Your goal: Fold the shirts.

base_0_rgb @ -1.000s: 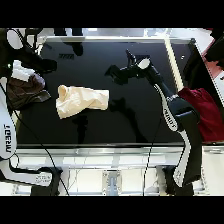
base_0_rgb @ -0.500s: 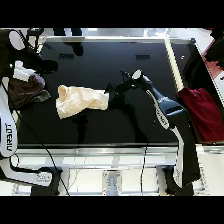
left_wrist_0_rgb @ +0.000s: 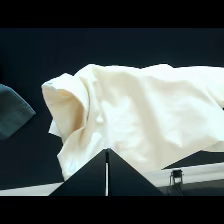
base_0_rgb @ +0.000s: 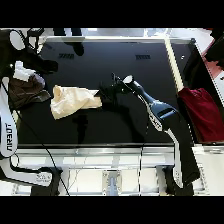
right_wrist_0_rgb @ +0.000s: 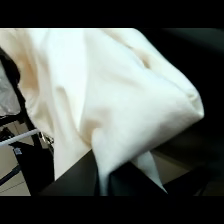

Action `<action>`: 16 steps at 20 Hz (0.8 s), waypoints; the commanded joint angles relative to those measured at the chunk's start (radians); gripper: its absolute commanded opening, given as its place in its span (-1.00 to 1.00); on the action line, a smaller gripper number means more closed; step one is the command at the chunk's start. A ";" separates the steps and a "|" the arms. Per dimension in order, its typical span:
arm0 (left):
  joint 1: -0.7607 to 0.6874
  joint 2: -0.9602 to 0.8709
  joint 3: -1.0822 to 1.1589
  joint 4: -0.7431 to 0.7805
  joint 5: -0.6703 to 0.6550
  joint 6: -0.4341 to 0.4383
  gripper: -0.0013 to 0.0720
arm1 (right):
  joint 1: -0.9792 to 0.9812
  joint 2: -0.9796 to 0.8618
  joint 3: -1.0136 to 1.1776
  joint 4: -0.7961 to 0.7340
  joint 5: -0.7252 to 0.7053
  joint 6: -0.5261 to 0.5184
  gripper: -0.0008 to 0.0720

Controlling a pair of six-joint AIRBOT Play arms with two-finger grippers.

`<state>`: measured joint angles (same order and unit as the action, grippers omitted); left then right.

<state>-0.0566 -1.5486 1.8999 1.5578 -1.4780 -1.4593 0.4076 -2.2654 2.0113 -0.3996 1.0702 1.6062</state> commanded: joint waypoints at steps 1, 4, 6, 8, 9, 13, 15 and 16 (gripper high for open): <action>0.000 -0.001 0.000 0.000 -0.001 0.000 -0.93 | -0.055 0.021 0.049 0.077 -0.024 -0.079 -0.94; 0.000 -0.001 0.000 0.000 -0.001 0.000 -0.93 | -0.211 0.120 0.056 -0.007 -0.039 -0.081 -0.94; 0.000 -0.001 0.000 0.000 0.000 0.000 -0.93 | -0.337 0.209 0.056 -0.155 0.013 -0.062 -0.94; 0.000 -0.001 0.000 0.000 0.000 0.000 -0.93 | -0.465 0.304 0.056 -0.333 0.099 -0.018 -0.94; 0.000 -0.001 0.000 0.000 0.000 0.000 -0.93 | -0.524 0.349 0.056 -0.426 0.144 0.000 -0.94; 0.000 -0.001 0.000 -0.001 0.000 0.000 -0.93 | -0.762 0.515 0.032 -0.738 0.368 0.016 -0.94; 0.000 -0.001 0.000 -0.034 0.000 0.000 -0.93 | -0.872 0.557 0.018 -0.853 0.506 0.016 -0.94; 0.000 -0.001 0.000 -0.063 0.000 0.000 -0.93 | -0.923 0.565 0.011 -0.887 0.564 0.016 -0.94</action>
<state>-0.0566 -1.5486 1.8999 1.5391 -1.4788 -1.4593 -0.3637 -1.7672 2.0392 -1.0817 1.4334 1.6131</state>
